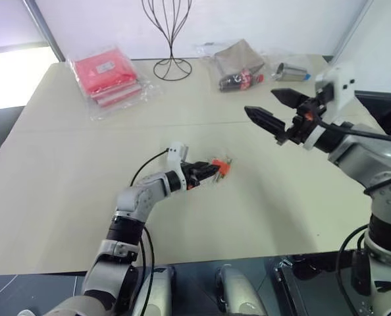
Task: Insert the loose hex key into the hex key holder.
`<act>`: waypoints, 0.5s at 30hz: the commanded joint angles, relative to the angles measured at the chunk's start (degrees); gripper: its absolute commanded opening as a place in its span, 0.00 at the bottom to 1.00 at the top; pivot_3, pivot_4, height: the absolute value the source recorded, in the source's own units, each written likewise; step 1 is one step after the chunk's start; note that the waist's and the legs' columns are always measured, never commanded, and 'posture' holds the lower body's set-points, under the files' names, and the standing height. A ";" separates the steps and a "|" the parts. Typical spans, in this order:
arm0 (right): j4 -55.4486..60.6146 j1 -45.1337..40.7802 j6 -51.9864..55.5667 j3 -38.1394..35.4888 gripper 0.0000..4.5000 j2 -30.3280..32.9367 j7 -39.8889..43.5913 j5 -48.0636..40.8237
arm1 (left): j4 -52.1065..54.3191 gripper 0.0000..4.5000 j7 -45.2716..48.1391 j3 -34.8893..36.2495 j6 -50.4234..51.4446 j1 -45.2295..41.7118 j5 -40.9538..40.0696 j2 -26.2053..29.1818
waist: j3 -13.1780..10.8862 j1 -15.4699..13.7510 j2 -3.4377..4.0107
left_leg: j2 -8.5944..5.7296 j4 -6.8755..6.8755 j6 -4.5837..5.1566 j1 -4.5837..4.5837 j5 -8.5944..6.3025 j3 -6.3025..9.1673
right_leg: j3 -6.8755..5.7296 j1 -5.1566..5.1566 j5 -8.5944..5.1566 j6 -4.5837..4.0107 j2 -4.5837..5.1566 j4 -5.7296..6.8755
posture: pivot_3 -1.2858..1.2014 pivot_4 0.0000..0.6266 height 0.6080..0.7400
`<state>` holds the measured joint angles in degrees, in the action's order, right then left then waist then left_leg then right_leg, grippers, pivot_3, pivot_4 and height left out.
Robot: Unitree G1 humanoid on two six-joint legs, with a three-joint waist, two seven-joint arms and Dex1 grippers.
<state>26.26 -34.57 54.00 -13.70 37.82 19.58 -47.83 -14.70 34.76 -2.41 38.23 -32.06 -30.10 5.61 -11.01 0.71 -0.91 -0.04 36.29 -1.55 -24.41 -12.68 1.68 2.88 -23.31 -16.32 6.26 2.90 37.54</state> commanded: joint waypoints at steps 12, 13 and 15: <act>-0.27 -1.21 -2.20 1.22 1.00 2.28 4.08 2.82 | 4.21 0.98 -0.01 8.47 -3.55 -1.91 1.75 12.13 | 0.01 -0.20 0.01 | 0.03 -0.01 0.00 0.01 0.00 0.01 | -0.02 0.01 0.01 -0.02 0.00 0.01 | 0.52 0.24 1.00; -0.19 -0.59 -2.12 2.05 1.00 4.30 6.07 3.66 | 5.44 0.98 1.06 8.17 -3.68 -1.86 2.07 13.75 | 0.00 -0.23 0.00 | 0.02 0.01 0.00 -0.02 0.00 0.01 | -0.03 0.01 0.01 -0.02 0.03 0.00 | 0.52 0.24 1.00; 0.25 1.42 -2.67 3.97 1.00 8.93 10.79 5.57 | 7.53 0.98 3.32 7.59 -3.54 -1.78 2.12 16.39 | 0.00 -0.24 0.00 | 0.01 0.02 0.00 -0.04 0.00 0.01 | -0.03 0.01 0.01 -0.01 0.11 -0.04 | 0.52 0.24 1.00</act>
<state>25.41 -34.04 52.71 -9.74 44.26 26.94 -43.84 -10.86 35.88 5.33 35.41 -32.91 -27.93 20.81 -11.01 0.47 -0.91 -0.03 36.30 -1.55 -24.44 -12.68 1.69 2.85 -23.28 -16.31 6.24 3.02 37.46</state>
